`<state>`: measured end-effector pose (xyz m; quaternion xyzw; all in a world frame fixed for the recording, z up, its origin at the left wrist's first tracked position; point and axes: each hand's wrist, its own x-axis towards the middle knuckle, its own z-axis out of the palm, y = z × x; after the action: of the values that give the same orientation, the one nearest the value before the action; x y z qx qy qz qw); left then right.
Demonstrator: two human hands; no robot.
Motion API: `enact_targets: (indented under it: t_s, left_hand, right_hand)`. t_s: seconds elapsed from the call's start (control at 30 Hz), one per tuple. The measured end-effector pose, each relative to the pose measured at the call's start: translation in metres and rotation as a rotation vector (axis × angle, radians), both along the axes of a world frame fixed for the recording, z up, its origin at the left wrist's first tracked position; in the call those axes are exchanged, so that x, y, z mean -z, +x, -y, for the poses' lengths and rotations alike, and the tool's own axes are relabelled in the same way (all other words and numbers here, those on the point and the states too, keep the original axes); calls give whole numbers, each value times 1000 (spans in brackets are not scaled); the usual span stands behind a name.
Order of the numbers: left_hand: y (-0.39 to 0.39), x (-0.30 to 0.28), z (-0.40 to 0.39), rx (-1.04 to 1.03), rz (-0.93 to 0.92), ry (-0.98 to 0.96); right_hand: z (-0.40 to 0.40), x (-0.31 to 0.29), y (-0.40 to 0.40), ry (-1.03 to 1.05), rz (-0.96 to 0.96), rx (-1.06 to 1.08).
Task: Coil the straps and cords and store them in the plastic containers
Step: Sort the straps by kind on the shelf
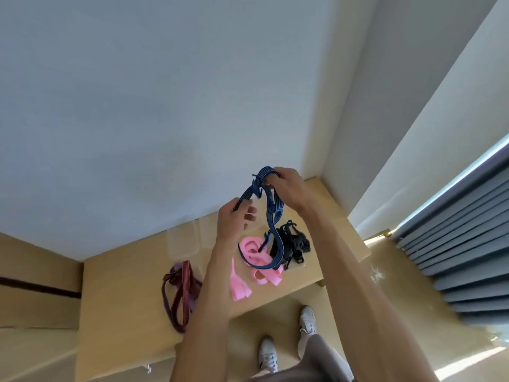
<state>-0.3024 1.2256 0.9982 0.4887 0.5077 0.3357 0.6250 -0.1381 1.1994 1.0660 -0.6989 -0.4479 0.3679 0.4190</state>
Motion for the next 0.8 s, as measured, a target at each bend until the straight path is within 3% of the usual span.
enact_targets:
  t_s: [0.1,0.2,0.27,0.37,0.4,0.5,0.63,0.8]
  left_hand:
    - [-22,-11,23,-67,158,-53]
    - [-41,-36,38,-152,327,-36]
    - [-48,-58,45,-218,359,41]
    - [-51,-80,64,-295,303,158]
    - [-50,-84,73,-321,279,179]
    - [-48,-78,109,-395,249,175]
    - [-53,-73,143,-447,438,118]
    - [-75,-95,149,-544,613,141]
  right_hand:
    - [11,-6,-21,67,-193,93]
    - [21,-9,-35,112,-453,338]
    - [29,-5,-42,53,-627,445]
    - [49,7,-50,-57,-983,436]
    - [57,11,-51,-86,-1011,400]
    - [82,19,-52,-168,-838,153]
    - [106,22,-61,-190,-748,-145]
    - [111,25,-78,-212,-859,-67]
